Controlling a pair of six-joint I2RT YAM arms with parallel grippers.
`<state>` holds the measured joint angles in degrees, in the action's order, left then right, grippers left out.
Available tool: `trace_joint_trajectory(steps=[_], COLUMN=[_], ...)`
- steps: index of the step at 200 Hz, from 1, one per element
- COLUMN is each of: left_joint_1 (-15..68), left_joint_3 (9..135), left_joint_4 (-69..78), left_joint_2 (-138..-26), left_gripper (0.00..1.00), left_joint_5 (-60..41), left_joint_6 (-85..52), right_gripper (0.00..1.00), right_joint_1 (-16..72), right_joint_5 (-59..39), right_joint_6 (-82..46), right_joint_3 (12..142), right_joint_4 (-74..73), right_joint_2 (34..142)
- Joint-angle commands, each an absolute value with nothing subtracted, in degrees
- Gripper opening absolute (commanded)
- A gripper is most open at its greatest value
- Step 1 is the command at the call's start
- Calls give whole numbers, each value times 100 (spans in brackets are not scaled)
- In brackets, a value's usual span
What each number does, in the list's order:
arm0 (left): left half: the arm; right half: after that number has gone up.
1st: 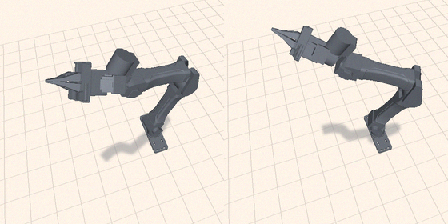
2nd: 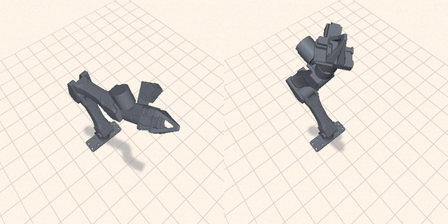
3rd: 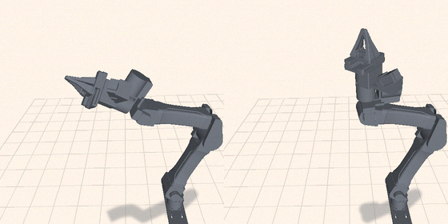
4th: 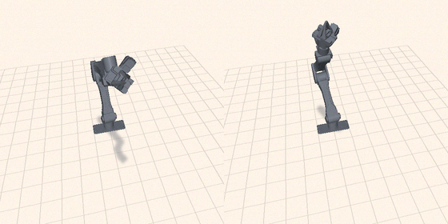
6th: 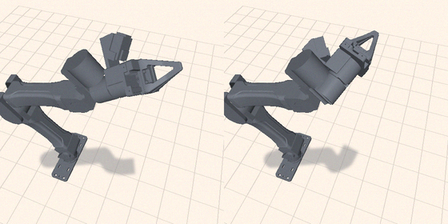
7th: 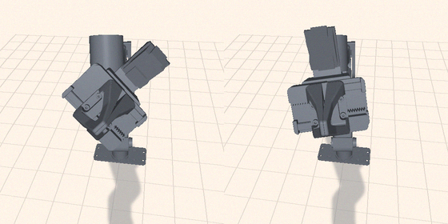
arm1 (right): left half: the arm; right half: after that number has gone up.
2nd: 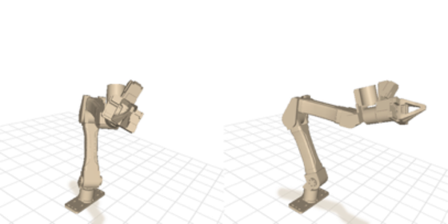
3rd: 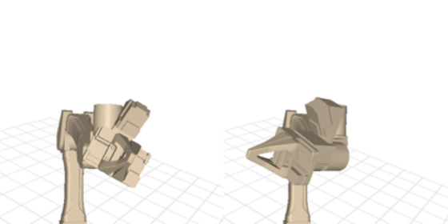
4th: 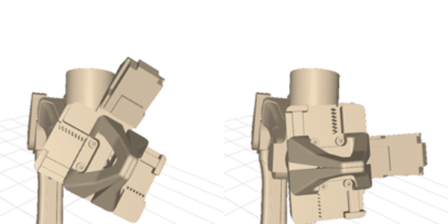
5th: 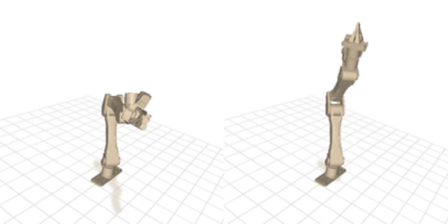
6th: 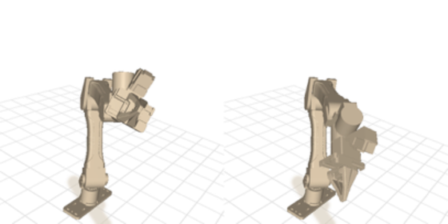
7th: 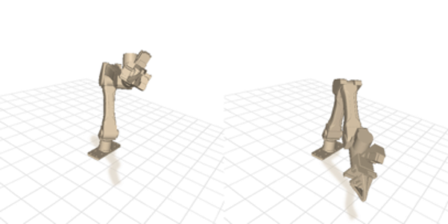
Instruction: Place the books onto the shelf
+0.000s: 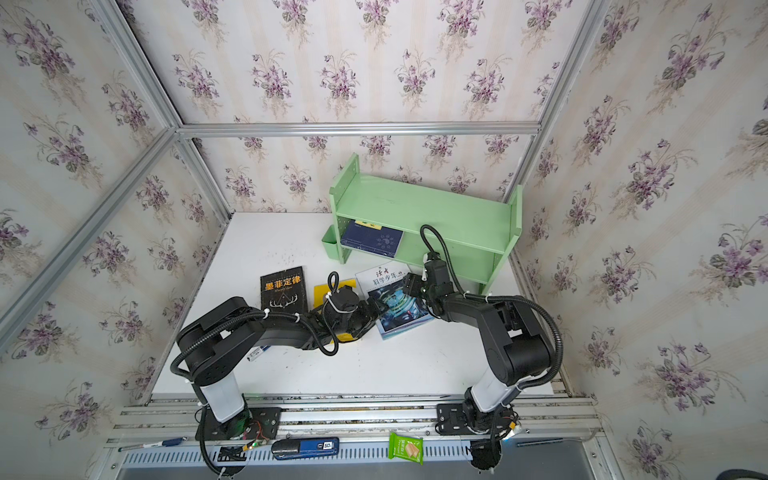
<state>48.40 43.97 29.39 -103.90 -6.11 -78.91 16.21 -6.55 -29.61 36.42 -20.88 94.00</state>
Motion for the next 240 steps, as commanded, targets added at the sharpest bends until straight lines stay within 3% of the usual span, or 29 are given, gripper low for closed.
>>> trace_joint_trajectory(steps=[1,91,178,213,240], left_joint_1=[4834,4834,4834,4831,4826], left_joint_3=[4386,4171,4381,4381,4431], left_joint_4=[2188,2188,1670,1434,1202], left_joint_2=[-10480,-10242,-10197,-10087,-10035], left_gripper=[85,85,87,88,89], left_joint_5=[-561,-453,-418,-279,-194], left_joint_6=[-7919,-7764,-7523,-7475,-7358], right_gripper=[79,81,81,81,80], right_joint_1=[1727,2045,2060,2218,2221], right_joint_5=[-691,305,624,859,513], right_joint_6=[-3858,-4301,-4430,-4564,-4421], right_joint_3=[3268,2289,2703,2562,2846], right_joint_4=[-579,-1426,-561,-835,-675], right_joint_2=[9428,8266,8403,8436,8578])
